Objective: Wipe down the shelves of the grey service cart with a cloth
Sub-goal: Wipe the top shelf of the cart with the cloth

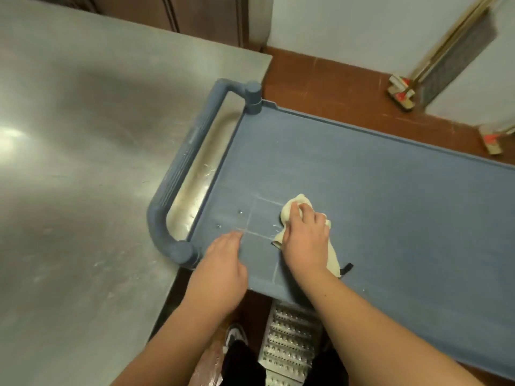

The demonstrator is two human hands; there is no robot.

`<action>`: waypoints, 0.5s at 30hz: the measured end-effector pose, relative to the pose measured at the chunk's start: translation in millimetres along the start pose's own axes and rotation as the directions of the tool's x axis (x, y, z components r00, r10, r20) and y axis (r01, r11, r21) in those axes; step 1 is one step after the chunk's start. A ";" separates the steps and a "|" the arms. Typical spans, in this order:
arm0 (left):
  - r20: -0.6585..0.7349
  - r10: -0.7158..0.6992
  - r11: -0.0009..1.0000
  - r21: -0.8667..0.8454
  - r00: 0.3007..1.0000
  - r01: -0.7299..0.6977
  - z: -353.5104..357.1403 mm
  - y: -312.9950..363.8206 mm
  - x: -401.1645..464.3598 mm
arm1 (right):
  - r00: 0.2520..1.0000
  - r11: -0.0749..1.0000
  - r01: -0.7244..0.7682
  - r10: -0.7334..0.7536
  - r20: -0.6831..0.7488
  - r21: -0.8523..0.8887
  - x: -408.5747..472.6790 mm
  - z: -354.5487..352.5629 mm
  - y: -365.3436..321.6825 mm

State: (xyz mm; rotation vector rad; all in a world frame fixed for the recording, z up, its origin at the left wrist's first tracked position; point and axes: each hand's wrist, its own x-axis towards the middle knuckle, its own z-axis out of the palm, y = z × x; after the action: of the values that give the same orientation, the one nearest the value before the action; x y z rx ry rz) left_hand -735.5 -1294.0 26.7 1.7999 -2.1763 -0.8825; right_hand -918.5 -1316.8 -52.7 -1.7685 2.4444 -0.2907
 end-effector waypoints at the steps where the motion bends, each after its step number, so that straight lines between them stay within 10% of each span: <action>1: -0.014 -0.009 1.000 -0.018 1.000 0.009 -8.8 -11.5 -3.7 | 1.000 1.000 0.016 -0.016 0.010 0.008 -0.8 4.4 -21.2; 15: -0.034 0.025 0.977 -0.210 0.999 -0.032 -48.1 -54.3 -16.1 | 0.947 0.947 0.302 -0.311 0.078 0.113 -2.5 28.2 -153.3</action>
State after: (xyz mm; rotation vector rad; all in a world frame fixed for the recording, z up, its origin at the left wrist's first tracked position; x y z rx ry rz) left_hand -662.4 -1299.3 39.5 1.6662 -2.0000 -1.0285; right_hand -769.9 -1363.4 -46.7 -2.0640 2.0478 -0.3406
